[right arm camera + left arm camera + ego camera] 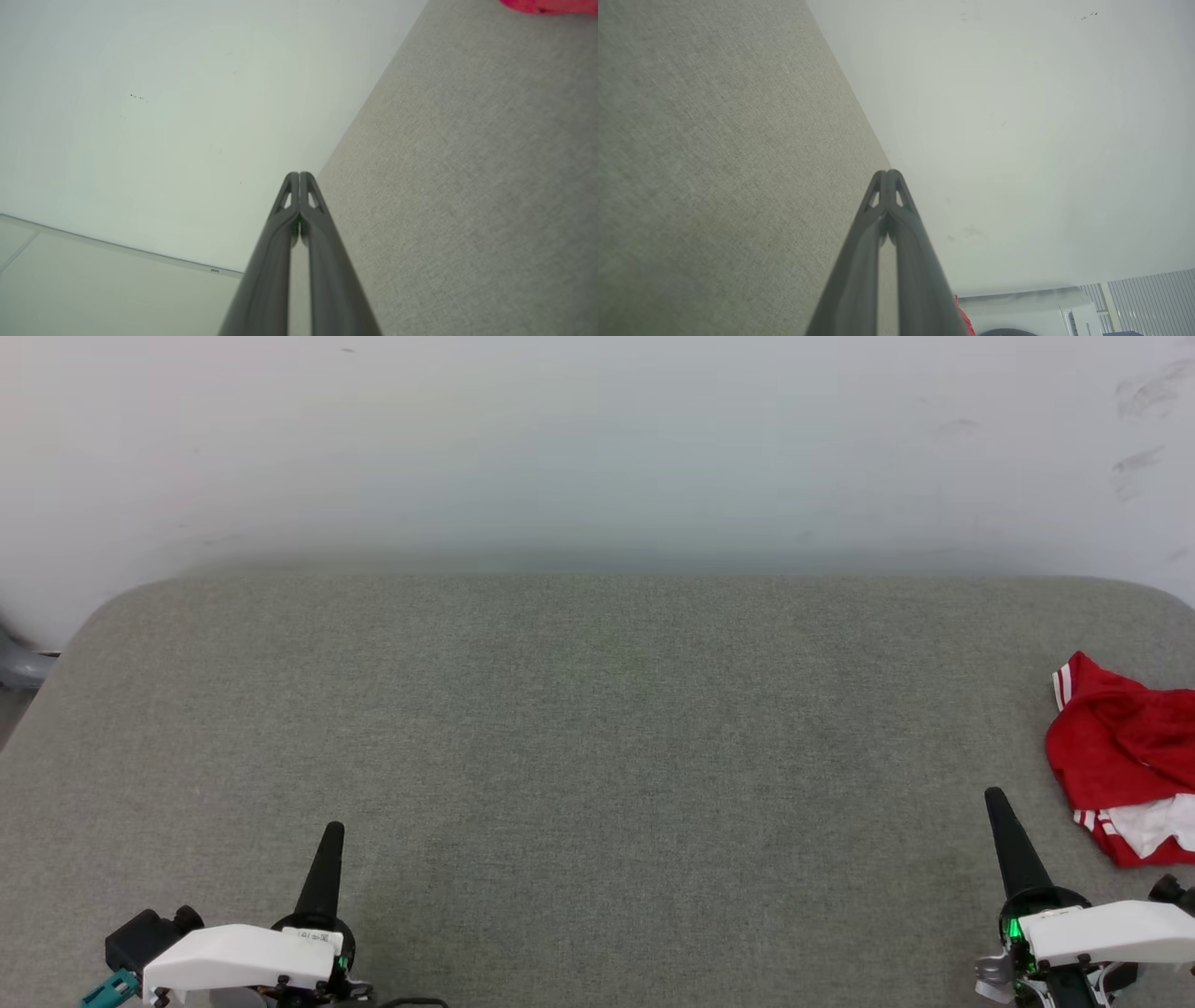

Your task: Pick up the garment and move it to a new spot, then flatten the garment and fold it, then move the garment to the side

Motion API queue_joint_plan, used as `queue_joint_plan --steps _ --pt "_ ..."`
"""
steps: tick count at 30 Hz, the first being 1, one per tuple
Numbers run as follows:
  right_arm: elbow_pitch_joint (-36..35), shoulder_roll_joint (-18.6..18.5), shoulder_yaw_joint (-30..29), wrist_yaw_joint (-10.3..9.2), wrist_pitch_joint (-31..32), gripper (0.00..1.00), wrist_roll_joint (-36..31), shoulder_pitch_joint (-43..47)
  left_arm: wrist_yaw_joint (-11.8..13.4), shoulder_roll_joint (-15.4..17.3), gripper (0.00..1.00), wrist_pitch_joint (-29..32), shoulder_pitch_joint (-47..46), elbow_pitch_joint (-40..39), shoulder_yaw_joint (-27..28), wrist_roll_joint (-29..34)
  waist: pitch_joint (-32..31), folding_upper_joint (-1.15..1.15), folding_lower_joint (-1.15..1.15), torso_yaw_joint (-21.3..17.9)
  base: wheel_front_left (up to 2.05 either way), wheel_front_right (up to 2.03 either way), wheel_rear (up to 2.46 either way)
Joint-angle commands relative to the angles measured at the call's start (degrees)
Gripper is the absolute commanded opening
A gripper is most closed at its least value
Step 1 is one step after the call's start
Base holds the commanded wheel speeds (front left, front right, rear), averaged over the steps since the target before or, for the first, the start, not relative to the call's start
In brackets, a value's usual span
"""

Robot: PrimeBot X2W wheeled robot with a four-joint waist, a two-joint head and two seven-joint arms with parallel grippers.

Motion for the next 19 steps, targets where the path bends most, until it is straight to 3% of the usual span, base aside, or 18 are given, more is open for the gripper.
queue_joint_plan --steps 1,19 --pt "-0.07 0.14 -0.22 -0.02 0.43 0.0 1.7 -1.2 -0.4 0.04 0.0 0.45 -1.34 -0.08 0.36 -1.58 0.03 0.0 0.0 -0.01 0.0 0.0 0.0" --pt "0.82 0.27 -0.68 -0.02 2.74 0.0 10.68 -2.66 -1.1 0.03 0.0 2.81 -3.06 0.96 0.98 -11.05 0.31 0.0 0.0 -0.1 0.0 0.0 0.0"
